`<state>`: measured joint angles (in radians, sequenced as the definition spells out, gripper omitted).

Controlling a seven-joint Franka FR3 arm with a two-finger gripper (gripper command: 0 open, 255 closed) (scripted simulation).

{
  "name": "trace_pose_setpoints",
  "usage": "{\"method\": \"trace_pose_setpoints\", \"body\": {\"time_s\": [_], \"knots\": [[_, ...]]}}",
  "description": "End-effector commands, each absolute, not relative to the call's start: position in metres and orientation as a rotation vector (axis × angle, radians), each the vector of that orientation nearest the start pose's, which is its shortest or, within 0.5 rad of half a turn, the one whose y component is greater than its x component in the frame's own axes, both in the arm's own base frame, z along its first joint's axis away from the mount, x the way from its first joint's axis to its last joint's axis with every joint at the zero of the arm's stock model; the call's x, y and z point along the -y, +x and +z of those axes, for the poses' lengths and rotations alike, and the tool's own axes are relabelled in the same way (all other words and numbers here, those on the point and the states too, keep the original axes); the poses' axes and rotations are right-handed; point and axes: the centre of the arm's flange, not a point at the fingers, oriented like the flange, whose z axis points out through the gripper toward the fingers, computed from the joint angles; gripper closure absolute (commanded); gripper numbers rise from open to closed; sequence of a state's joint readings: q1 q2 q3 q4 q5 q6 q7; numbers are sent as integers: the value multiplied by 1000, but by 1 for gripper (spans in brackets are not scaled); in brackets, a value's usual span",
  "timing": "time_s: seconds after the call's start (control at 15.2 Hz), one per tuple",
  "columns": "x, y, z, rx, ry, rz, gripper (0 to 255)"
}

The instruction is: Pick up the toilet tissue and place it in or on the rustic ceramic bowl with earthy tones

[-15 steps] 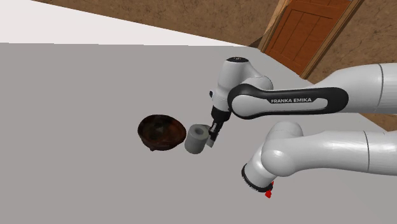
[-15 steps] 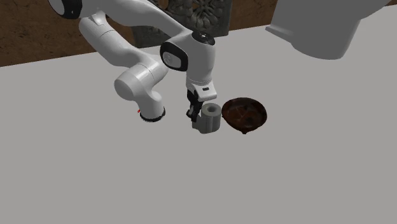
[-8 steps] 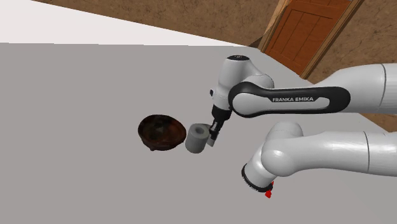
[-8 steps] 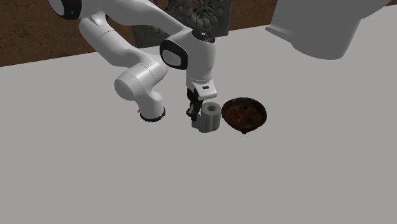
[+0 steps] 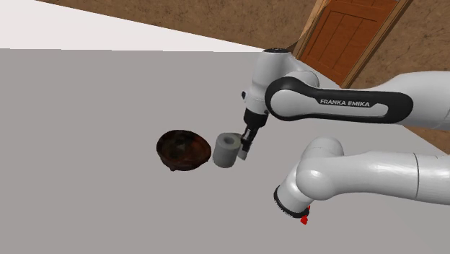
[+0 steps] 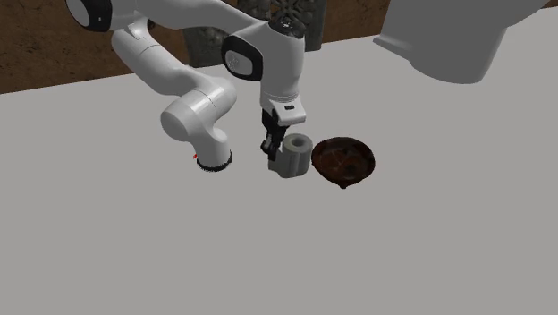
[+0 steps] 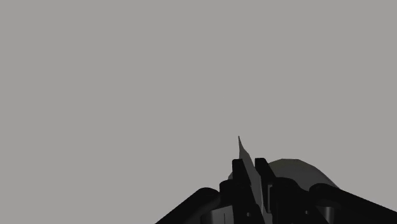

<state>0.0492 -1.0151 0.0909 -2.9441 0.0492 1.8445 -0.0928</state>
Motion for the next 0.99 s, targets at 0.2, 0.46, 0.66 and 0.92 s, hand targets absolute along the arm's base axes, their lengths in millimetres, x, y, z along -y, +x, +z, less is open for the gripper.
{"method": "trace_pose_setpoints", "body": {"time_s": [0.2,0.46,0.66,0.92], "knots": [[-32,242,424,271,-3158,136,255],[-32,242,446,271,-3158,136,255],[-32,242,461,271,-3158,136,255],[-32,242,483,271,-3158,136,255]]}}
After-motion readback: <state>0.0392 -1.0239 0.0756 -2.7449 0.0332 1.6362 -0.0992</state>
